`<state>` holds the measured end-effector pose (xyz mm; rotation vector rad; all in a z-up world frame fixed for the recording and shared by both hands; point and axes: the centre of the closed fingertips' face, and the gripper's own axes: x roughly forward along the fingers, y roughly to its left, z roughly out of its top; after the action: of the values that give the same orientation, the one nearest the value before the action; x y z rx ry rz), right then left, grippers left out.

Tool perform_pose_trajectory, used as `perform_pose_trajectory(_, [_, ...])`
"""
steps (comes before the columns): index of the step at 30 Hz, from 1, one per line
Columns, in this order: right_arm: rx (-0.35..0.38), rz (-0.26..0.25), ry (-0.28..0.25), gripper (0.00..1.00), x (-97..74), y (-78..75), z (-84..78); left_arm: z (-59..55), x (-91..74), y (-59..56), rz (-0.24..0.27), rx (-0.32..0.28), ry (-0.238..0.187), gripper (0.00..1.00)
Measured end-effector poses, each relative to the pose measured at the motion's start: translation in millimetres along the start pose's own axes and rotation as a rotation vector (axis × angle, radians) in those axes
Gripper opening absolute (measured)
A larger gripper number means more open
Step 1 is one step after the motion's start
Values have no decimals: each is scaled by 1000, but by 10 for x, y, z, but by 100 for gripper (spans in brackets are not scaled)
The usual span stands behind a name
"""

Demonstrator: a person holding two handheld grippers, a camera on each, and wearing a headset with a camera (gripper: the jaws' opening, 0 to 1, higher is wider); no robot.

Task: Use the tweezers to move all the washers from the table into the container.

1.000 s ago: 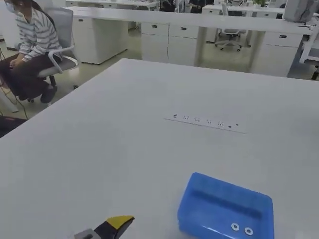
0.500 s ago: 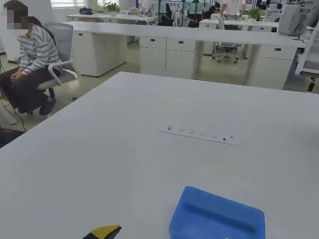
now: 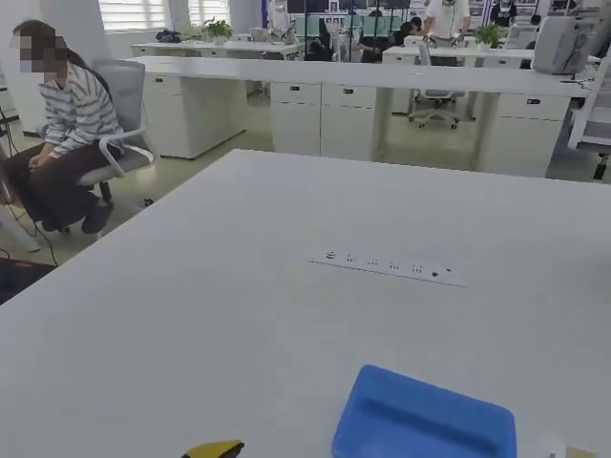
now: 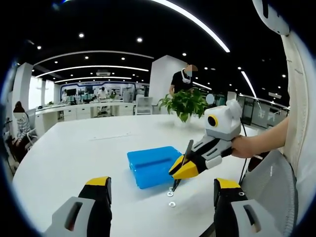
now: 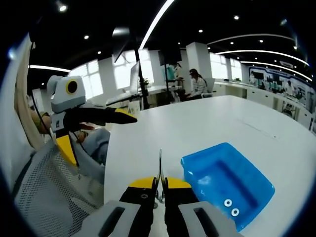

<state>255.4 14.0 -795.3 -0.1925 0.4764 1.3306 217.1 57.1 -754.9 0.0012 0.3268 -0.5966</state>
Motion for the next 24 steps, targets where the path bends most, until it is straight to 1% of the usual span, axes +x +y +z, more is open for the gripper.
perform_pose_trajectory(5, [-23, -19, -22, 3, -85, -79, 176, 11, -10, 18, 8, -1, -7, 86])
perform_pose_trajectory(10, [-13, -37, -60, 3, -179, -163, 327, 19, -20, 27, 12, -3, -13, 86])
perform_pose_trajectory(14, [-20, -54, -70, 3, -233, -230, 401, 19, -20, 22, 10, 0, -13, 86])
perform_pose_trajectory(18, [-20, -70, -77, 3, -273, -334, 466, 21, -23, 26, 10, 1, -15, 86])
perform_pose_trajectory(24, [-23, -101, -79, 3, -301, -545, 566, 28, -26, 28, 11, -2, -18, 86])
